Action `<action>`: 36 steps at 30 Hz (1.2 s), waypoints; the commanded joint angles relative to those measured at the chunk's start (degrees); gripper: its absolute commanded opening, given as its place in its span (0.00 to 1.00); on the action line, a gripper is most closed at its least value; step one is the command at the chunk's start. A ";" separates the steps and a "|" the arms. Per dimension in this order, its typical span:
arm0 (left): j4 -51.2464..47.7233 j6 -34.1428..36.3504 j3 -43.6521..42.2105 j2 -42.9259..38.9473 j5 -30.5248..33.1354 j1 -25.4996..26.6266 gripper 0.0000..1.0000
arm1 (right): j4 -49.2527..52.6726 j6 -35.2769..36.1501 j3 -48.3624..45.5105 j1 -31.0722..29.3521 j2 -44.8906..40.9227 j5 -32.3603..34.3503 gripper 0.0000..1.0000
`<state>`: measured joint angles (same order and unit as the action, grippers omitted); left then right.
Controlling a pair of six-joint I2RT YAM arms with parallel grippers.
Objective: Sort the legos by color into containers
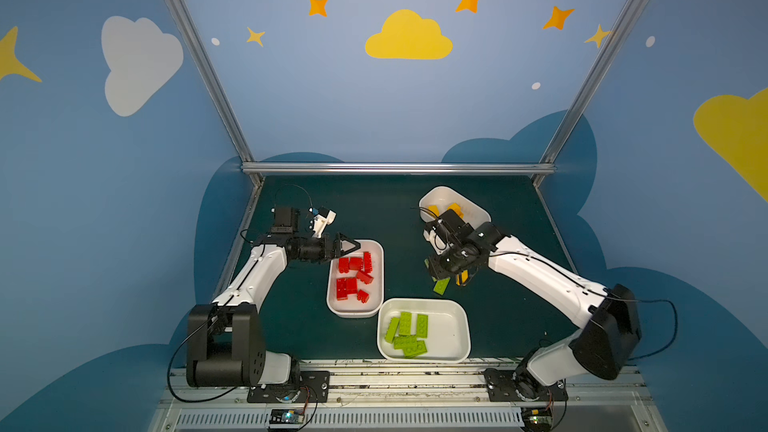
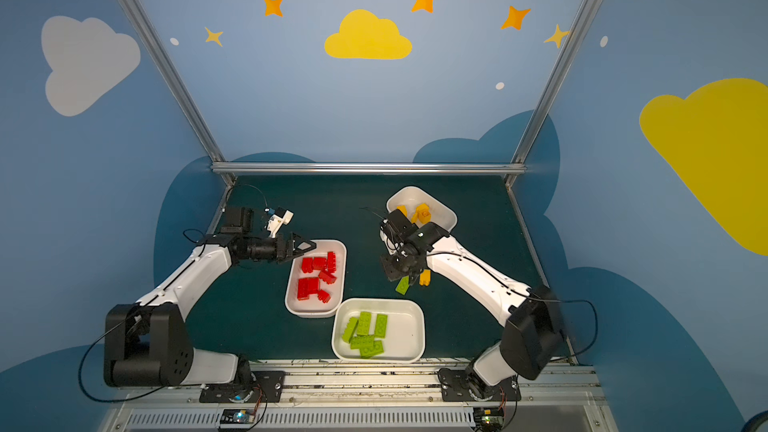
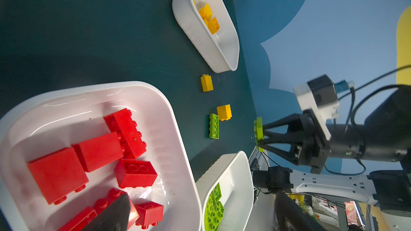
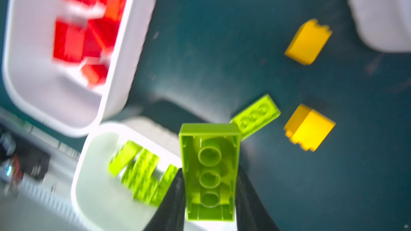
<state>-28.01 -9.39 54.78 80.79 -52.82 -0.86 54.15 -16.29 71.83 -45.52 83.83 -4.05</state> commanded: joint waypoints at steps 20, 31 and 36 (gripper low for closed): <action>-0.38 0.95 -0.43 -0.30 -1.40 0.33 0.99 | 1.85 -0.86 -12.98 -8.10 6.12 -7.55 0.47; -0.79 1.23 0.50 0.54 -1.58 0.33 0.99 | 3.55 -7.38 -6.25 2.98 -3.02 -10.85 0.64; -0.16 0.79 0.48 0.77 -1.63 0.61 1.00 | -1.46 -20.17 -5.62 9.79 -0.79 -7.34 0.67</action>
<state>-28.05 -9.21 54.74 81.03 -53.19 -0.49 54.59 -27.64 65.87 -37.19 81.10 -13.30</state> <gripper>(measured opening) 0.995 0.663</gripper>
